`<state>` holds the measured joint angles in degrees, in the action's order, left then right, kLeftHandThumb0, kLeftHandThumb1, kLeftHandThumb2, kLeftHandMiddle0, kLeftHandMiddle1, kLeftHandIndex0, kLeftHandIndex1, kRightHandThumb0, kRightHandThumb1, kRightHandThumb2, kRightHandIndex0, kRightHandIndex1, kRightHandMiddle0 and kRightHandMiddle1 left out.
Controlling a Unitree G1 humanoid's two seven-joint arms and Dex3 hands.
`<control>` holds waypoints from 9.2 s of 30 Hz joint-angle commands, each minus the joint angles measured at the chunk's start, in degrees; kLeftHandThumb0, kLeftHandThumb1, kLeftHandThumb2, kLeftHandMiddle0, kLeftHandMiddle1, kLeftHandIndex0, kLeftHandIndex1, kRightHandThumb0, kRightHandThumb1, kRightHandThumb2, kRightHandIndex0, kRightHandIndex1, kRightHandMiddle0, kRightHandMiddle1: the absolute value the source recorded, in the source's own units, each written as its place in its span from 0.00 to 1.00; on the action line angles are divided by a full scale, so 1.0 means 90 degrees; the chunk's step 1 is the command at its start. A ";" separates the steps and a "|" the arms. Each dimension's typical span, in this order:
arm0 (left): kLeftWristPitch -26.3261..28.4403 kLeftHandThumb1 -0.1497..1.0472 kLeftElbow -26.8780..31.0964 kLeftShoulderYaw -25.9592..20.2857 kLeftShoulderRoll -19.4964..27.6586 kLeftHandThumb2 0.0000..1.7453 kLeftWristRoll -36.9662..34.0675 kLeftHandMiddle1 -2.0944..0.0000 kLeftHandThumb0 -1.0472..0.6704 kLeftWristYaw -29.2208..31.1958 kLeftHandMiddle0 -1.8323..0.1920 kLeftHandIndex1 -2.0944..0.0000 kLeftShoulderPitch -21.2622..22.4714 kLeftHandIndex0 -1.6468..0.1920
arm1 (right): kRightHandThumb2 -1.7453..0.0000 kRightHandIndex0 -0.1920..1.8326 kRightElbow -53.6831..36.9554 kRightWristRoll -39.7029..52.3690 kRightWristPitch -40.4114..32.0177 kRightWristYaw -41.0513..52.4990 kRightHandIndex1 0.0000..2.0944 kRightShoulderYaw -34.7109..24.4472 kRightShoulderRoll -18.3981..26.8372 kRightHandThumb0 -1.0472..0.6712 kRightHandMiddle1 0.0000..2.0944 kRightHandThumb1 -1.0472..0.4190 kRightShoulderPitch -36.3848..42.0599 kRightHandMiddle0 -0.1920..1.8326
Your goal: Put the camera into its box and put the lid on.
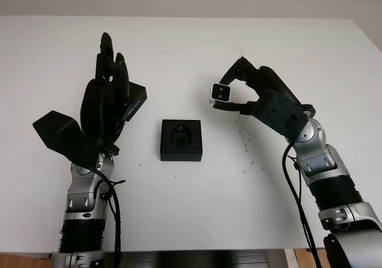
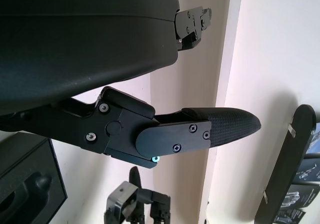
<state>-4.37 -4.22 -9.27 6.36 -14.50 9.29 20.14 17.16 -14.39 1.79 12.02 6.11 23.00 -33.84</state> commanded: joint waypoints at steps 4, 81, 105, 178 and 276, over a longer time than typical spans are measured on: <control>-0.0030 1.00 0.0099 0.0029 -0.0007 0.32 0.0052 1.00 0.16 -0.0014 1.00 1.00 -0.0038 1.00 | 0.97 0.25 -0.0710 0.0230 -0.0271 0.0282 0.05 -0.0018 -0.0156 0.31 0.88 0.02 0.0184 0.22; 0.0029 1.00 0.0169 0.0032 -0.0087 0.32 0.0045 1.00 0.16 -0.0085 1.00 1.00 -0.0091 1.00 | 0.97 0.26 -0.1950 -0.0264 -0.1738 0.0292 0.04 0.0832 -0.1094 0.34 0.92 0.03 0.1197 0.22; 0.0031 1.00 0.0210 0.0039 -0.0090 0.31 0.0061 1.00 0.16 -0.0103 1.00 1.00 -0.0113 1.00 | 0.97 0.26 -0.1632 -0.0240 -0.1496 0.0319 0.04 0.0899 -0.1102 0.35 0.92 0.03 0.1206 0.23; -0.0060 1.00 0.0406 -0.0356 0.0532 0.26 -0.0144 1.00 0.18 0.0287 1.00 1.00 0.0110 1.00 | 0.94 0.09 -0.2466 0.1197 -0.1799 0.0247 0.04 -0.0636 -0.1349 0.19 0.07 0.00 0.0660 0.12; -0.2958 0.93 -0.7508 0.5573 0.3561 0.03 0.7820 0.45 0.47 -0.1253 0.78 0.44 0.5335 0.73 | 0.89 0.15 -0.1968 0.1164 -0.1303 -0.0225 0.02 -0.0669 -0.1150 0.21 0.30 0.00 0.0885 0.06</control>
<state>-30.59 -70.83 39.98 38.33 55.49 -1.98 69.85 0.48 -4.04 -9.72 10.01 0.20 12.41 -26.50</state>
